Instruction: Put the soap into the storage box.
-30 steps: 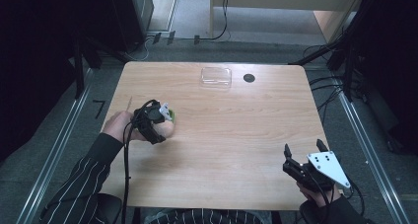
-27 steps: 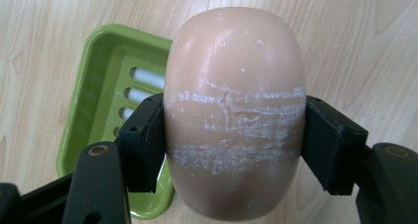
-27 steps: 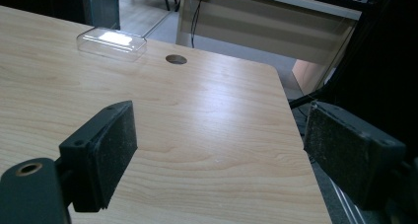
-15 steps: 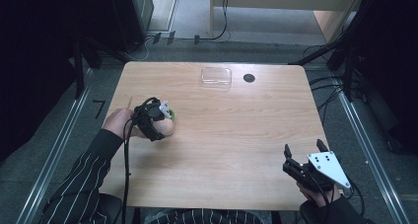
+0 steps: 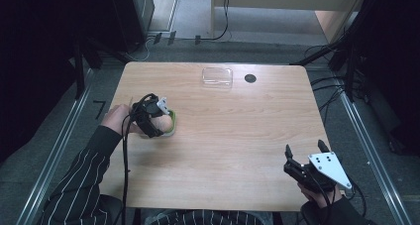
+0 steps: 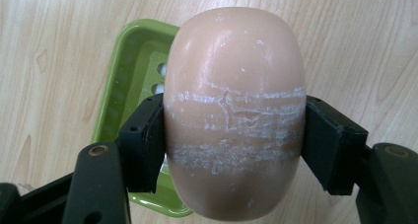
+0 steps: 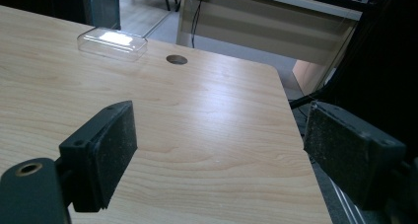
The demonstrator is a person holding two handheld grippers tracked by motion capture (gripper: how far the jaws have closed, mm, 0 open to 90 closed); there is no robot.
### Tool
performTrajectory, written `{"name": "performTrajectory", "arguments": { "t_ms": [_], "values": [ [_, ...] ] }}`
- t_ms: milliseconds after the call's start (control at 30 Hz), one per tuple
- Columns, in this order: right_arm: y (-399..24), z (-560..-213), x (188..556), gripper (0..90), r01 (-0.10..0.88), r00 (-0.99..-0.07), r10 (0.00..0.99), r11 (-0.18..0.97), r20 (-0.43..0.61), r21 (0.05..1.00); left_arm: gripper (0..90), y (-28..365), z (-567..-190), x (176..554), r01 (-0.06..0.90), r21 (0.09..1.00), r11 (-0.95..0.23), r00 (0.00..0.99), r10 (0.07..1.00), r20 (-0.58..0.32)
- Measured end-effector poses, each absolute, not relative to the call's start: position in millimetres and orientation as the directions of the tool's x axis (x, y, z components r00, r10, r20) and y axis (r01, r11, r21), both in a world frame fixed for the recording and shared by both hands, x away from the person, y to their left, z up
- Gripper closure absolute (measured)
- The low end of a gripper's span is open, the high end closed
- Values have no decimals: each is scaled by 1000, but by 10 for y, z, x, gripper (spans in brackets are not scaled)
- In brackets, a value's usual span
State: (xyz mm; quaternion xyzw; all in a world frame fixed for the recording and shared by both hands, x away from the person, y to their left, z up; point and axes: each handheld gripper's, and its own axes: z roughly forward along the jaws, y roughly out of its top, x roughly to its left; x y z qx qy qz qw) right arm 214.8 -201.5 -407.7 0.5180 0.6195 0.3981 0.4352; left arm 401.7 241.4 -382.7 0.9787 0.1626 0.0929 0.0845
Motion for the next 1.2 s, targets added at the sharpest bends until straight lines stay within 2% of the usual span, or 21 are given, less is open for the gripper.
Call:
{"name": "performTrajectory", "arguments": {
  "t_ms": [800, 1200],
  "values": [
    [-2017, -4079, 2155, 136, 294, -86, 988, 152, -132, 944, 337, 2472, -3816, 4188, 282, 193, -940, 935, 315, 163],
    [-2013, -4080, 2157, 136, 297, -86, 988, 152, -132, 943, 337, 2521, -3933, 4332, 264, 166, -950, 942, 291, 168]
  ]
}}
